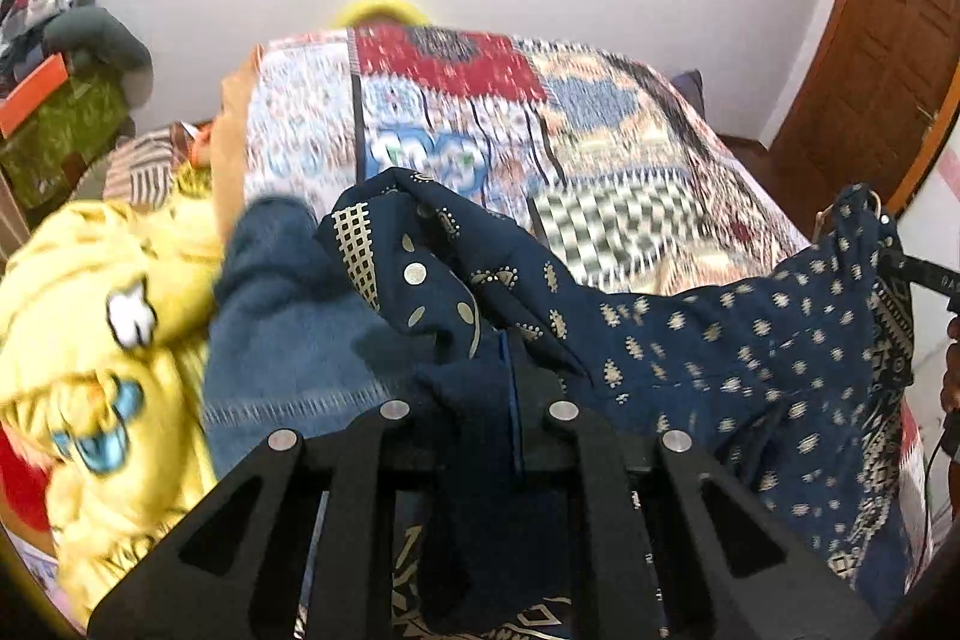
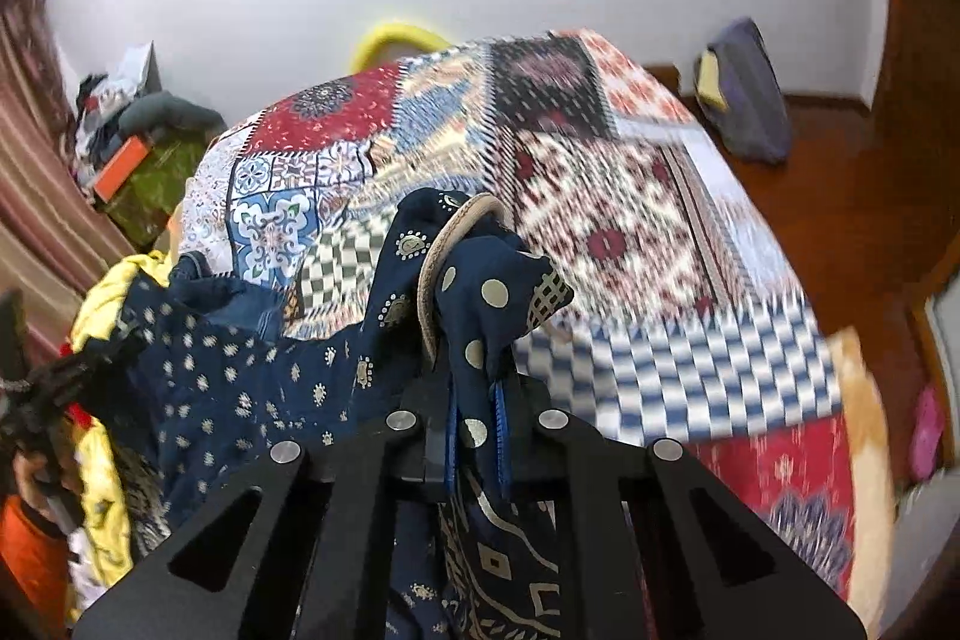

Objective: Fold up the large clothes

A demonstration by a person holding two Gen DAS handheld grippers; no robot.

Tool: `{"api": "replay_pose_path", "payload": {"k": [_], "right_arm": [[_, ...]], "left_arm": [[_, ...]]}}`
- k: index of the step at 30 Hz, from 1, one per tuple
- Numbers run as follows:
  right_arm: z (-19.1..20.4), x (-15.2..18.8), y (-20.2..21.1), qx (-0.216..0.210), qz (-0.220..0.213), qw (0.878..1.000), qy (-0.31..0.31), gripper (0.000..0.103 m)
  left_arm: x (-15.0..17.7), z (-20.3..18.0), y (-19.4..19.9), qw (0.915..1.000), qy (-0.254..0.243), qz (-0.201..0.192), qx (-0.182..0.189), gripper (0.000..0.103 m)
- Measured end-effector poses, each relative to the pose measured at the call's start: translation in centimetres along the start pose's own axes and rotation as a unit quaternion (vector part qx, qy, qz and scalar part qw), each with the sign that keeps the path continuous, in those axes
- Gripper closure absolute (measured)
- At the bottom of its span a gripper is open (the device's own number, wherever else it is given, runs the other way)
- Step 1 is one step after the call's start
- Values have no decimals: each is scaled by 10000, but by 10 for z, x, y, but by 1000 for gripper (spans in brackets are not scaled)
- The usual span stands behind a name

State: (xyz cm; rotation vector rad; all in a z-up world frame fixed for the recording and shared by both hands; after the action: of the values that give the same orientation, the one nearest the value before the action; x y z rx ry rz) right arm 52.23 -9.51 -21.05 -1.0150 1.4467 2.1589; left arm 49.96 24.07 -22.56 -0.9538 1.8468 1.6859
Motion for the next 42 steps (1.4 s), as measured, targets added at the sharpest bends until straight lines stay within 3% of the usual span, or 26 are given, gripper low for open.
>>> {"api": "replay_pose_path", "payload": {"k": [5,10,13,16,21,25,28,29,30,37,40,42], "right_arm": [[6,-16,-36,167,20,9998,90,95],[-11,-5,-75,445,403,9981,128,94],[-29,8,-92,390,623,9973,-39,94],[-39,17,-100,346,670,9970,-146,90],[-36,14,-80,723,469,9963,-3,83],[-24,16,-58,682,769,9943,271,62],[-10,17,-29,634,832,9936,429,59],[-6,17,-18,636,820,9933,513,58],[0,16,-6,661,778,9929,616,58],[38,12,87,827,152,9854,1483,37],[47,19,118,706,-38,9860,1510,25],[53,29,136,594,-106,9860,1554,25]], "left_arm": [[-18,21,-28,9992,29,53,-383,90],[5,37,-74,9942,-390,513,-856,89],[29,48,-98,9932,-236,776,-833,88],[49,57,-117,9918,-113,962,-828,83],[57,51,-114,9894,-284,990,-1026,72],[55,46,-94,9880,-384,1029,-1085,64],[48,38,-65,9893,-388,948,-1037,60],[44,34,-50,9902,-348,932,-984,51],[42,33,-42,9908,-319,909,-955,43],[20,7,65,9966,-436,281,-644,32],[19,-3,111,9975,-470,-23,-529,21],[24,-12,139,9980,-508,-100,-351,12]]}}
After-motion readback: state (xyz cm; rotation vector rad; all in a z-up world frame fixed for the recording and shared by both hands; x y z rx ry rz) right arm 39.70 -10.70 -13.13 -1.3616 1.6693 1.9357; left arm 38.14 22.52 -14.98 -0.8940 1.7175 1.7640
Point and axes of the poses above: each gripper's, at about its wrist camera, not at the fingertips, and y roughly against the way its jaws point, z to its left, x to its underside, the point moved 7 cm from there along -y, roughly the way its jaws point, and after that the axes turned 8 degrees about -z, right-handed, at the moved point
